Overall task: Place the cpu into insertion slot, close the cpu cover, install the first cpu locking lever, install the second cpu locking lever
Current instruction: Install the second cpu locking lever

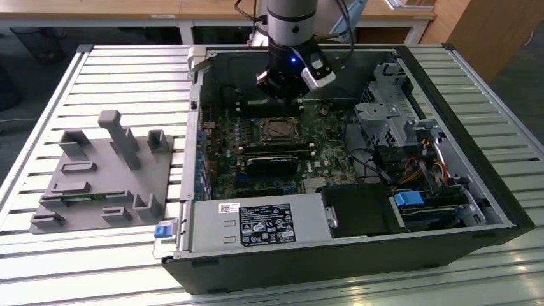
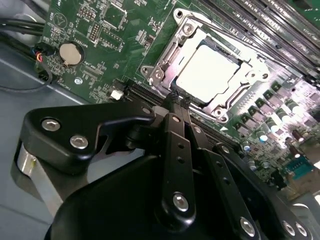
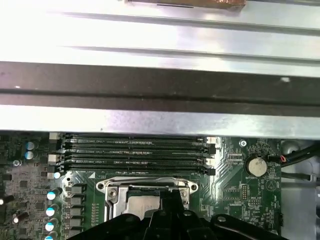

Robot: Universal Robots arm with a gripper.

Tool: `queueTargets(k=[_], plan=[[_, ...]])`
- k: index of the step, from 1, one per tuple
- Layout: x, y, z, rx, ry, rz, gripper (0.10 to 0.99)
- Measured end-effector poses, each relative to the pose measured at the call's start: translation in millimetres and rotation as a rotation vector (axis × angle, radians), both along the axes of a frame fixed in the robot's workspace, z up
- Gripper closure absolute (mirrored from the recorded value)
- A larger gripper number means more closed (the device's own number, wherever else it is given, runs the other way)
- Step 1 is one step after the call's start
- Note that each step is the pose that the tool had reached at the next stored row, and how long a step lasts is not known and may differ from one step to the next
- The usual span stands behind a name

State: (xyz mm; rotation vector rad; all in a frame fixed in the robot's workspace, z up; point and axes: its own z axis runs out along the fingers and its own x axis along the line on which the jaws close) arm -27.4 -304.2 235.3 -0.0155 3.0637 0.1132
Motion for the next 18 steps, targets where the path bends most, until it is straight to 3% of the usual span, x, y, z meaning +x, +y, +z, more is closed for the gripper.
queueTargets(k=[8, 13, 18], plan=[[0.0, -16.1, 0.5, 0.001, 0.0023, 0.000, 0.980], [0.0, -24.8, 0.5, 0.006, 0.0141, 0.000, 0.980], [0.0, -34.4, 0.5, 0.010, 0.0161, 0.000, 0.980]])
